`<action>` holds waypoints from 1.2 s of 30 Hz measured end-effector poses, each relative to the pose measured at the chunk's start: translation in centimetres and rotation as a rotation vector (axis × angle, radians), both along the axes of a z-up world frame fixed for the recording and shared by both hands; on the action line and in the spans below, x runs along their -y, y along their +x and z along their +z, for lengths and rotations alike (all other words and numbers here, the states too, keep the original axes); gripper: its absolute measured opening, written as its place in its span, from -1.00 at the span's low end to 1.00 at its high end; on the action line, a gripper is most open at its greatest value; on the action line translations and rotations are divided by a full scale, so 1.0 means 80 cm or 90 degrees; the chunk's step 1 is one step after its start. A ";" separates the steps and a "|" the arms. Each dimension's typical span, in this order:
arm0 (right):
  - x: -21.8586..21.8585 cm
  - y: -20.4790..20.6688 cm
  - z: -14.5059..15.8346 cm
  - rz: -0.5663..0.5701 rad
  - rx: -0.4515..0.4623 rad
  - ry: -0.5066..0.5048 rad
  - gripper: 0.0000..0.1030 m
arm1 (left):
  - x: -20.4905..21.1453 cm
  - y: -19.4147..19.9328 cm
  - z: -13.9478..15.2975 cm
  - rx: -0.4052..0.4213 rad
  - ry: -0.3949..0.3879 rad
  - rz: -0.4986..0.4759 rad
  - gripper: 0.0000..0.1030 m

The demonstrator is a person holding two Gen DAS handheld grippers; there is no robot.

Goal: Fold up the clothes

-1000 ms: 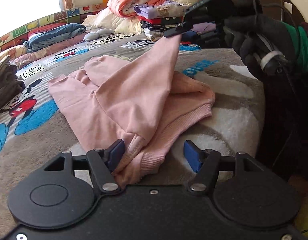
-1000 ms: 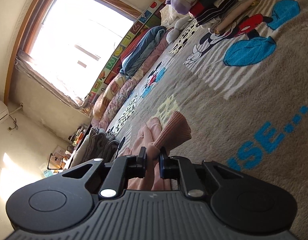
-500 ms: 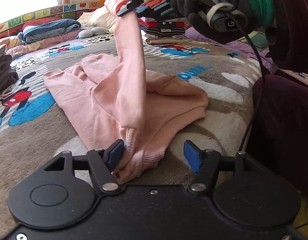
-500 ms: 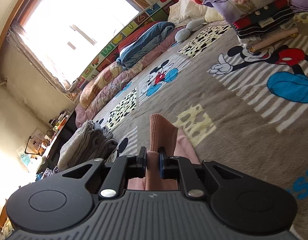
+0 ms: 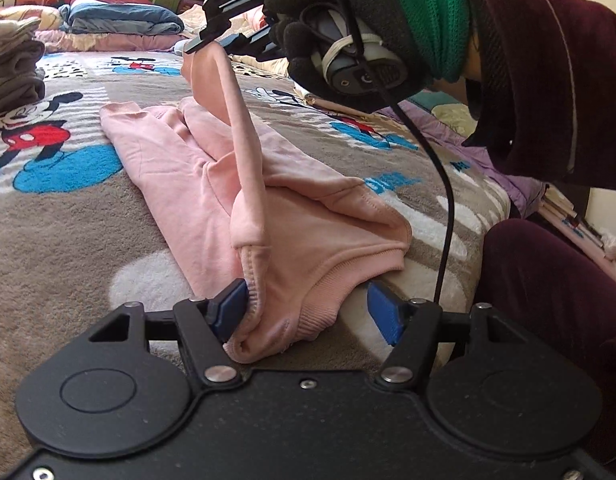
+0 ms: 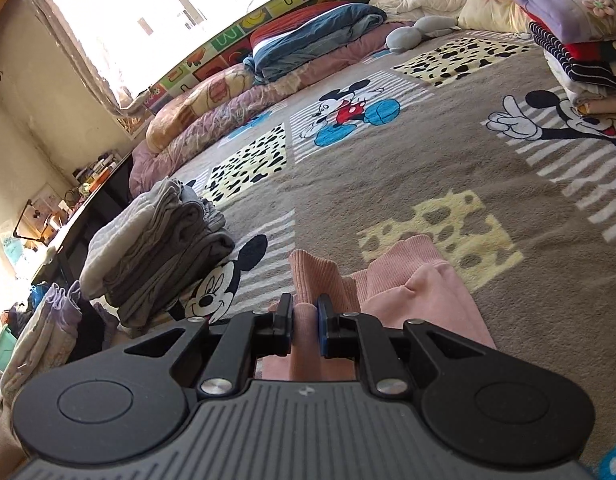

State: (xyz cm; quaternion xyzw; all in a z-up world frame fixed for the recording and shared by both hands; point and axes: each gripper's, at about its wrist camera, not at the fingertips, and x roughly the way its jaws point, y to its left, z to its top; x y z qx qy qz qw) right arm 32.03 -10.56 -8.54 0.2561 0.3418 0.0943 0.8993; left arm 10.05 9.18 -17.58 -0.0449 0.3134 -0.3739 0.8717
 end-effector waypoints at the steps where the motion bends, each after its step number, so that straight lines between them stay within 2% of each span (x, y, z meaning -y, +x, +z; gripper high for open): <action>1: -0.005 0.006 -0.002 0.001 -0.005 -0.007 -0.72 | -0.004 0.002 -0.001 -0.009 -0.015 0.003 0.25; 6: -0.031 0.036 -0.016 0.004 -0.033 -0.047 -0.72 | -0.019 0.012 -0.005 -0.049 -0.079 0.009 0.25; 11: -0.054 0.061 -0.028 0.012 -0.043 -0.084 -0.72 | -0.030 0.017 -0.007 -0.080 -0.122 0.010 0.25; 16: -0.064 0.077 -0.041 0.023 -0.054 -0.091 -0.72 | -0.046 0.025 -0.008 -0.107 -0.160 0.022 0.25; 18: -0.059 0.080 -0.040 0.050 -0.044 -0.088 -0.72 | -0.052 0.027 -0.008 -0.113 -0.173 0.029 0.25; 23: -0.038 0.084 -0.033 0.156 -0.018 -0.102 -0.60 | -0.048 0.027 0.000 -0.092 -0.167 0.044 0.25; 29: -0.006 0.077 -0.026 0.241 0.008 -0.110 -0.16 | -0.046 0.031 0.002 -0.077 -0.167 0.050 0.25; 33: 0.000 0.074 -0.042 0.257 -0.017 -0.131 -0.13 | -0.040 0.034 -0.002 -0.082 -0.155 0.049 0.25; 36: 0.003 0.071 -0.054 0.259 -0.018 -0.122 -0.13 | -0.039 0.034 -0.004 -0.084 -0.152 0.047 0.25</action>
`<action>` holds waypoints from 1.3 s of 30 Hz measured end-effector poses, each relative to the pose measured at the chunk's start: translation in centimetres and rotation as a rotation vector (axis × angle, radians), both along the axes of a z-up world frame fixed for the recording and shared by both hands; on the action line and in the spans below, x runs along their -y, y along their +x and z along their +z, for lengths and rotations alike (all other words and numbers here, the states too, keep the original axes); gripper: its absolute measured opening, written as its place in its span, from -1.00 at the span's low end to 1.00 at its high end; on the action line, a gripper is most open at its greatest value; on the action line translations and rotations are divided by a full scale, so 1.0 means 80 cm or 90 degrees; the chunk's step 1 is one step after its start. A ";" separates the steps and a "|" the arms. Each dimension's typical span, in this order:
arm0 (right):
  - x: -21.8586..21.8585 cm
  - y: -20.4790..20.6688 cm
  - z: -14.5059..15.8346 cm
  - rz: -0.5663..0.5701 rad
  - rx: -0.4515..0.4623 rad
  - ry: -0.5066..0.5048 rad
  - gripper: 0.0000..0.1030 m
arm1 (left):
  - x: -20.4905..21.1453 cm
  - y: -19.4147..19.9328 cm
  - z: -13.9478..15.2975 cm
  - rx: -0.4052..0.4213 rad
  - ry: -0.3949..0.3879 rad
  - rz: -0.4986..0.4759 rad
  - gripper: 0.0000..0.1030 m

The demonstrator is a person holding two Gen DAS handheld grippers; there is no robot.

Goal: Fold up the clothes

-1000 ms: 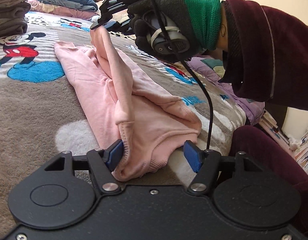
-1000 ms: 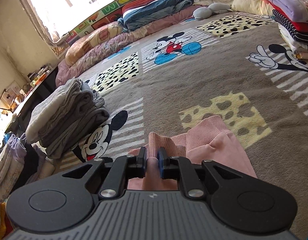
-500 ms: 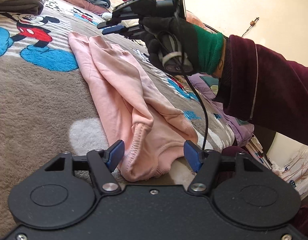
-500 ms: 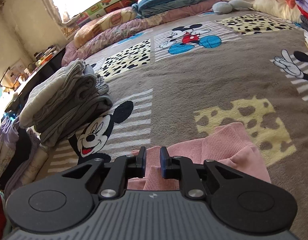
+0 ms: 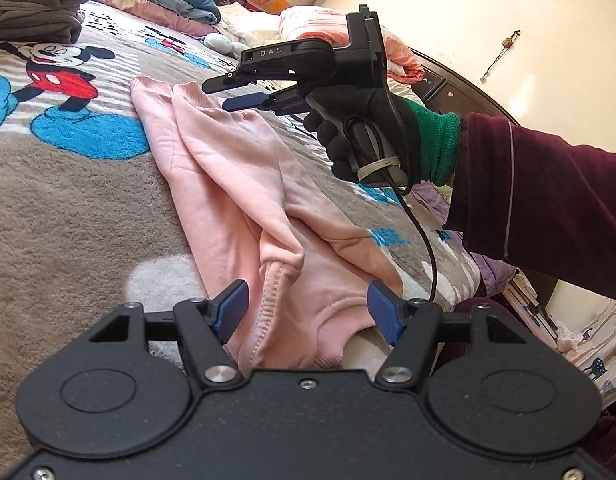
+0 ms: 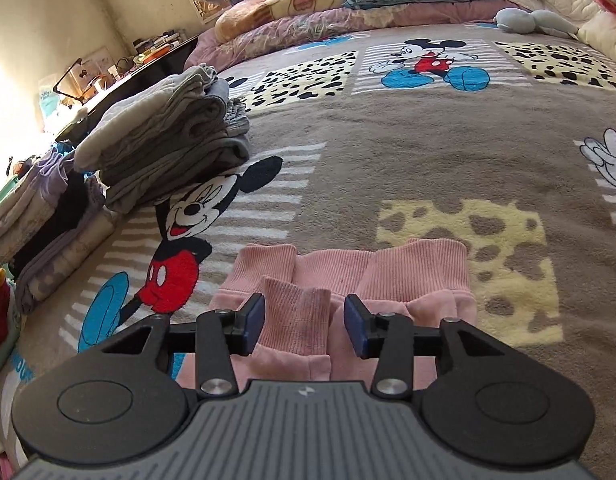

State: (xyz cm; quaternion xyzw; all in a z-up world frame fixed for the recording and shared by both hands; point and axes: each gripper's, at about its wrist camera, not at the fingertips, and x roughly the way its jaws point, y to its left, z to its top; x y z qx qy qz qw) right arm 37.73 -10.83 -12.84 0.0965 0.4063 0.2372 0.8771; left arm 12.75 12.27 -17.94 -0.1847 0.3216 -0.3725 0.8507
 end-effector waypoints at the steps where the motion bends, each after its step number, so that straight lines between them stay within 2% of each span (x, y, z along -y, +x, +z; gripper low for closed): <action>1: 0.001 0.000 -0.002 0.002 0.003 0.006 -0.14 | 0.000 0.000 -0.001 -0.001 0.000 0.000 0.25; 10: 0.010 0.007 -0.016 0.022 0.034 0.059 -0.14 | 0.001 0.000 -0.004 -0.007 0.002 0.002 0.25; 12: 0.013 0.008 -0.020 0.030 0.034 0.072 -0.19 | 0.000 0.001 -0.005 -0.009 0.002 0.002 0.25; 14: 0.014 0.009 -0.023 0.037 0.032 0.081 -0.55 | 0.001 0.001 -0.006 -0.009 0.002 0.002 0.25; 17: 0.017 0.006 -0.024 0.036 0.036 0.087 -0.80 | 0.001 0.001 -0.007 -0.011 0.004 0.002 0.25; 21: 0.014 -0.002 -0.007 0.050 0.065 0.104 -0.82 | 0.001 0.004 -0.008 -0.018 -0.001 0.003 0.25; 28: 0.010 -0.008 0.032 0.064 0.129 0.121 -0.83 | -0.008 0.008 -0.013 -0.049 -0.040 0.008 0.25; 34: 0.011 0.003 0.026 0.040 0.125 0.125 -0.83 | -0.009 0.006 -0.012 -0.052 -0.042 0.002 0.26; 36: 0.010 0.006 0.021 0.038 0.121 0.129 -0.83 | -0.005 0.003 -0.009 -0.035 -0.021 -0.006 0.26; 39: 0.007 0.011 0.015 0.031 0.109 0.119 -0.83 | 0.026 -0.020 0.003 0.071 0.107 -0.045 0.31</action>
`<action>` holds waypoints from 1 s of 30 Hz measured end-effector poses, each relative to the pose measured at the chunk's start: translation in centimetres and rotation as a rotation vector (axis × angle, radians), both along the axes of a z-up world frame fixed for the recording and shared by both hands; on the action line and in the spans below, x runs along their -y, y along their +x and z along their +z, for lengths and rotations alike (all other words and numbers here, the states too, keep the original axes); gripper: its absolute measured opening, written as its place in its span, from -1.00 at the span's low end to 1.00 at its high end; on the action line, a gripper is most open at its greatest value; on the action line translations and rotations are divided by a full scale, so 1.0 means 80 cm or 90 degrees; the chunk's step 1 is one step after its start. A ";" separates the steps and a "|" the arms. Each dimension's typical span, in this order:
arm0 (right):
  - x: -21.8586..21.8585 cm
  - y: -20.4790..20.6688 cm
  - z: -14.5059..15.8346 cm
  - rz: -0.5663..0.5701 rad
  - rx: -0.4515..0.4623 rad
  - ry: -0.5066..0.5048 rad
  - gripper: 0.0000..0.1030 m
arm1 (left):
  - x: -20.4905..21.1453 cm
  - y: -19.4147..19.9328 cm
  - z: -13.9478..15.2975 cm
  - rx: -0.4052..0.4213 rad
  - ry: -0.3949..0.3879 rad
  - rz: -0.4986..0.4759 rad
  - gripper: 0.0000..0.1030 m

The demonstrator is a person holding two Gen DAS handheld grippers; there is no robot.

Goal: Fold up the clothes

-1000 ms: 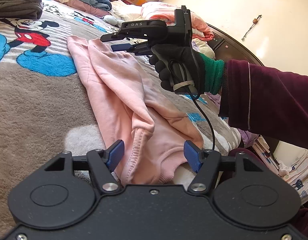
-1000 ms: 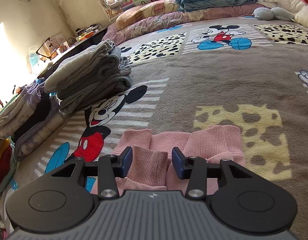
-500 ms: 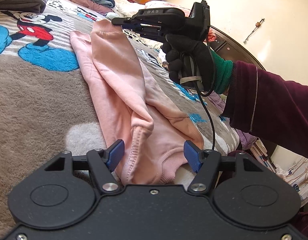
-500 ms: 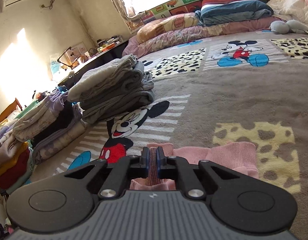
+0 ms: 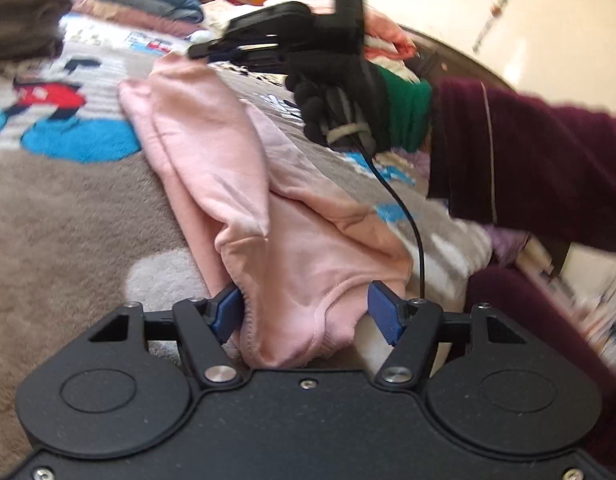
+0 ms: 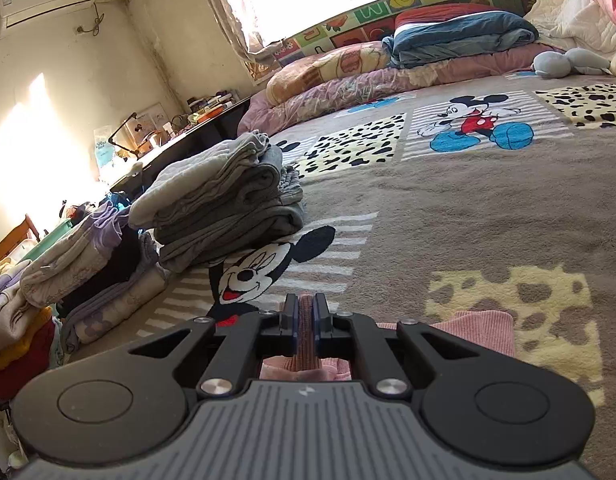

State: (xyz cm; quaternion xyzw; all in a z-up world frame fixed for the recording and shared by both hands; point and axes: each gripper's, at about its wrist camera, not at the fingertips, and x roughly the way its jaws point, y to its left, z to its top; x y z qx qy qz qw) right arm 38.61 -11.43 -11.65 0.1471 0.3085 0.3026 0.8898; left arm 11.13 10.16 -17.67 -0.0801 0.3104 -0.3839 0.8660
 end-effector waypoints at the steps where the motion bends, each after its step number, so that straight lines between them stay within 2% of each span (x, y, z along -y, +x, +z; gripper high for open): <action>1: -0.003 0.002 -0.003 -0.006 -0.006 -0.018 -0.83 | 0.010 -0.007 0.001 0.026 0.033 -0.016 0.38; 3: -0.010 0.004 -0.010 -0.004 -0.018 -0.038 -0.83 | 0.021 -0.017 0.000 0.055 0.072 -0.034 0.47; 7: -0.022 0.012 -0.024 -0.003 -0.059 -0.076 -0.81 | 0.022 -0.014 0.003 0.046 0.071 -0.041 0.53; 8: -0.026 0.011 -0.026 -0.010 -0.060 -0.095 -0.75 | 0.024 -0.014 0.004 0.047 0.077 -0.041 0.53; 11: -0.023 -0.001 -0.015 -0.025 -0.035 -0.111 -0.72 | 0.026 -0.008 0.005 0.046 0.085 -0.037 0.55; 14: -0.011 -0.021 0.010 -0.029 0.010 -0.105 -0.69 | 0.019 -0.004 0.009 0.028 0.062 -0.019 0.55; 20: -0.004 -0.108 0.036 0.042 0.069 -0.118 -0.58 | 0.009 -0.005 0.016 0.022 0.046 0.012 0.55; 23: -0.012 -0.157 0.027 0.088 0.083 -0.140 -0.58 | 0.030 -0.010 0.011 0.026 0.093 -0.024 0.55; 25: -0.020 -0.186 0.015 0.114 0.092 -0.162 -0.58 | 0.039 -0.019 0.008 0.051 0.136 -0.032 0.57; 27: -0.028 -0.214 0.003 0.139 0.101 -0.184 -0.58 | 0.038 -0.021 0.010 0.057 0.144 -0.028 0.57; 30: -0.037 -0.245 -0.010 0.157 0.101 -0.179 -0.58 | 0.028 -0.026 0.018 0.066 0.132 -0.003 0.56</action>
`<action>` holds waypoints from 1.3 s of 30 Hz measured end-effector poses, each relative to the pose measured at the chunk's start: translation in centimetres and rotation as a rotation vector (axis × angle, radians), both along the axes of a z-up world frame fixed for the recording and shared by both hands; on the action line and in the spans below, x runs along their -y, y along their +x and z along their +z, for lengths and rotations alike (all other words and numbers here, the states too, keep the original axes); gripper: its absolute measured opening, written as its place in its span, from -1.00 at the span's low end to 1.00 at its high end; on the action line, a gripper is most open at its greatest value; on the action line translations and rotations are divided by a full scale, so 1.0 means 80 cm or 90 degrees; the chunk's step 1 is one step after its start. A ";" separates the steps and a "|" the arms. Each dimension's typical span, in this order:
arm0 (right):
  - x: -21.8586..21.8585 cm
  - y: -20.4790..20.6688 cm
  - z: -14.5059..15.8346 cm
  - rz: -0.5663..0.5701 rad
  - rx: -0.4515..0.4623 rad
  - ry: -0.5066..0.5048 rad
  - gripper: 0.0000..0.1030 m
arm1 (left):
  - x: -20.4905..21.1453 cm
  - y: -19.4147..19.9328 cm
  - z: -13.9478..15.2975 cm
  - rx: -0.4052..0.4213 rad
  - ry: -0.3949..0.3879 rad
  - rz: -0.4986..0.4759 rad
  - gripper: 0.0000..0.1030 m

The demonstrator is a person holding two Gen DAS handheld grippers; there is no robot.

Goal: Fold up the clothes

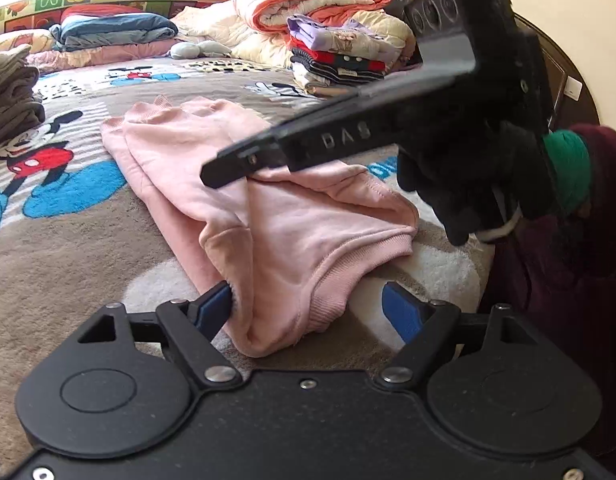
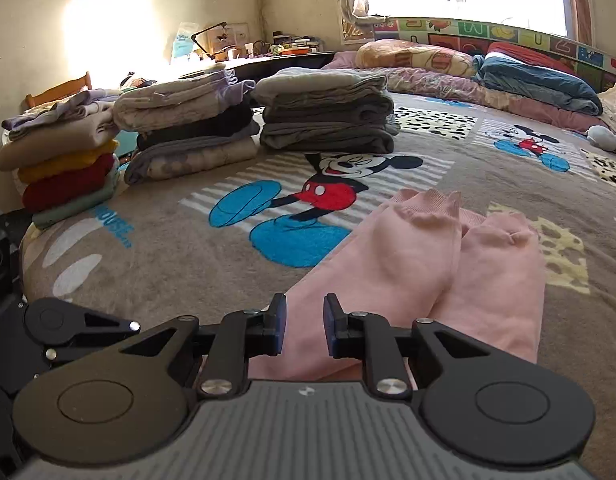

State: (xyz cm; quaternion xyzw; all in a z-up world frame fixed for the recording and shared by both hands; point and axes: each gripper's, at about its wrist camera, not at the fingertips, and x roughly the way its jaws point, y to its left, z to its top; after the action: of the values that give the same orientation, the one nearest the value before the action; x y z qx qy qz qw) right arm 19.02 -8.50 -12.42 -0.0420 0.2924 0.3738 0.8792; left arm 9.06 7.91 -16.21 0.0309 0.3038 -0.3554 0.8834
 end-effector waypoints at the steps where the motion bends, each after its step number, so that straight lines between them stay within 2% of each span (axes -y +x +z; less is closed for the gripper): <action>1: -0.001 -0.004 -0.003 0.004 -0.004 0.003 -0.58 | -0.001 -0.001 0.001 0.006 -0.004 0.005 0.56; 4: -0.005 -0.017 -0.012 0.018 -0.014 0.012 -0.58 | 0.008 -0.003 -0.002 0.010 0.003 -0.003 0.56; 6: -0.009 -0.017 -0.019 0.023 -0.019 0.005 -0.58 | 0.023 -0.007 -0.011 0.017 0.047 -0.031 0.57; 8: -0.014 -0.010 -0.030 0.025 -0.048 -0.016 -0.58 | 0.039 -0.015 -0.020 0.050 0.117 -0.046 0.57; 9: -0.014 -0.010 -0.030 0.023 -0.047 -0.019 -0.58 | 0.041 -0.019 -0.022 0.066 0.134 -0.054 0.57; 13: -0.010 -0.020 -0.023 0.018 -0.020 -0.011 -0.57 | 0.035 -0.021 -0.021 0.071 0.136 -0.051 0.58; 16: -0.011 -0.034 -0.017 0.048 0.004 -0.001 -0.58 | 0.038 -0.022 -0.025 0.080 0.152 -0.053 0.61; 18: -0.026 -0.029 -0.030 0.060 -0.007 -0.062 -0.57 | 0.039 -0.022 -0.026 0.079 0.158 -0.050 0.62; 20: -0.029 -0.029 -0.043 0.065 -0.004 -0.070 -0.57 | 0.036 -0.023 -0.024 0.080 0.159 -0.051 0.62; 23: -0.026 -0.035 -0.035 0.057 0.001 -0.069 -0.58 | 0.019 -0.030 -0.014 0.077 0.163 -0.049 0.62; 25: -0.024 -0.045 -0.030 0.060 0.024 -0.068 -0.58 | -0.003 -0.035 -0.001 0.081 0.143 -0.029 0.62; 28: -0.017 -0.055 -0.026 0.062 0.052 -0.049 -0.57 | -0.050 -0.030 0.022 0.075 0.037 0.038 0.62; 30: -0.026 -0.060 -0.033 0.072 0.066 -0.093 -0.57 | -0.073 -0.019 0.032 0.071 -0.027 0.103 0.62; 32: -0.034 -0.065 -0.040 0.083 0.080 -0.138 -0.57 | -0.084 -0.005 0.037 0.070 -0.079 0.173 0.62; 36: -0.033 -0.084 -0.029 0.092 0.134 -0.117 -0.57 | -0.094 0.029 0.042 0.047 -0.169 0.275 0.60; 38: -0.040 -0.080 -0.047 0.101 0.103 -0.162 -0.55 | -0.093 0.051 0.044 0.022 -0.217 0.297 0.46; 39: -0.036 -0.080 -0.047 0.097 0.106 -0.145 -0.55 | -0.091 0.063 0.045 0.007 -0.232 0.306 0.45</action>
State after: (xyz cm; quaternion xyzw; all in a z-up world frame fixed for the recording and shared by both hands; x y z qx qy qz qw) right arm 12.59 -5.65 -16.15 -0.1942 0.2548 0.3991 0.8591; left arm 14.12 15.20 -12.59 -0.1986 0.2289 -0.1849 0.9349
